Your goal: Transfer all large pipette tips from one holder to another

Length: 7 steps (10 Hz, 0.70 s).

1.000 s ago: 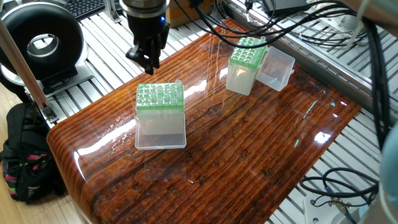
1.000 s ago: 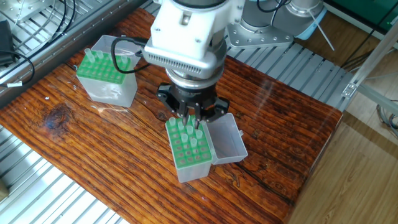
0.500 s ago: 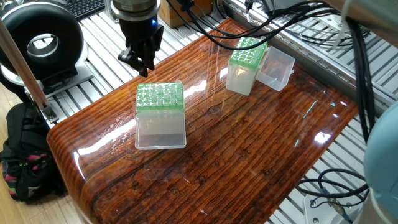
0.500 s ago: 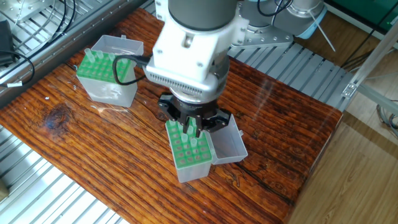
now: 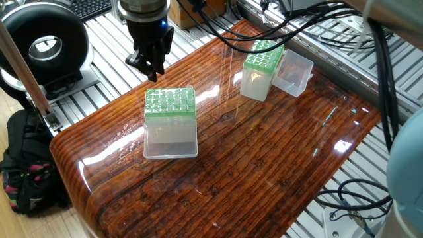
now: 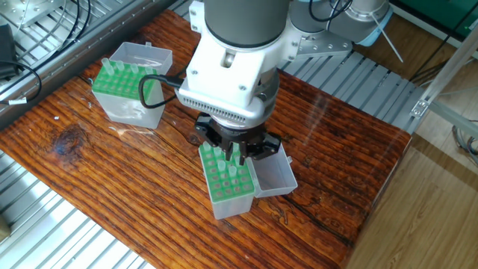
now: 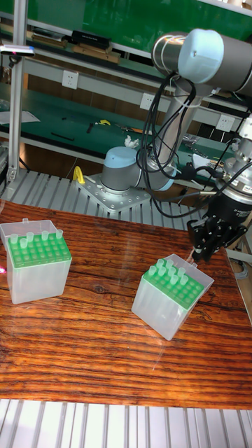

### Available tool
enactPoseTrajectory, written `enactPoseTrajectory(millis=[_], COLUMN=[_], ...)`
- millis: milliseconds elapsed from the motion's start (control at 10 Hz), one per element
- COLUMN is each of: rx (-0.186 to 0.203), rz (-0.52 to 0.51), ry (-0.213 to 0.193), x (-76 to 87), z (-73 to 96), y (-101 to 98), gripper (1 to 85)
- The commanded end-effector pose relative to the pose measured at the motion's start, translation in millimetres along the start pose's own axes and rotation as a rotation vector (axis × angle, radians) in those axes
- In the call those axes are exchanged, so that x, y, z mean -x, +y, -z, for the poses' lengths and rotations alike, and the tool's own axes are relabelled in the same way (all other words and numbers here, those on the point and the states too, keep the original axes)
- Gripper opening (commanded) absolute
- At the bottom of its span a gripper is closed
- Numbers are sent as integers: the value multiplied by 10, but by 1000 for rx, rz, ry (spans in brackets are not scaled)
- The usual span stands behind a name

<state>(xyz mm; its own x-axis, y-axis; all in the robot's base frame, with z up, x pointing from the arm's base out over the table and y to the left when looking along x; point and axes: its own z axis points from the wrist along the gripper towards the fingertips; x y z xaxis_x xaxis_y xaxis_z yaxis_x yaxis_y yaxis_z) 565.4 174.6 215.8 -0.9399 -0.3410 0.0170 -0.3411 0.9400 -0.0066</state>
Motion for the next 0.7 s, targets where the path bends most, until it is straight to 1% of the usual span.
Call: enactPoseTrajectory(millis=[0,100,200,300,400,500,600], rx=[70,71,37,21,25,4,8], rz=[74,78,104,117,100,83,67], ry=[-24,-38,-41,-63,-89,-98,-103], x=[60,95,106,199,397,505,548], z=[18,20,15,-27,-200,-349,-417], y=[183,187,102,48,37,-9,6], gripper=[270,273,273,273,273,273,273])
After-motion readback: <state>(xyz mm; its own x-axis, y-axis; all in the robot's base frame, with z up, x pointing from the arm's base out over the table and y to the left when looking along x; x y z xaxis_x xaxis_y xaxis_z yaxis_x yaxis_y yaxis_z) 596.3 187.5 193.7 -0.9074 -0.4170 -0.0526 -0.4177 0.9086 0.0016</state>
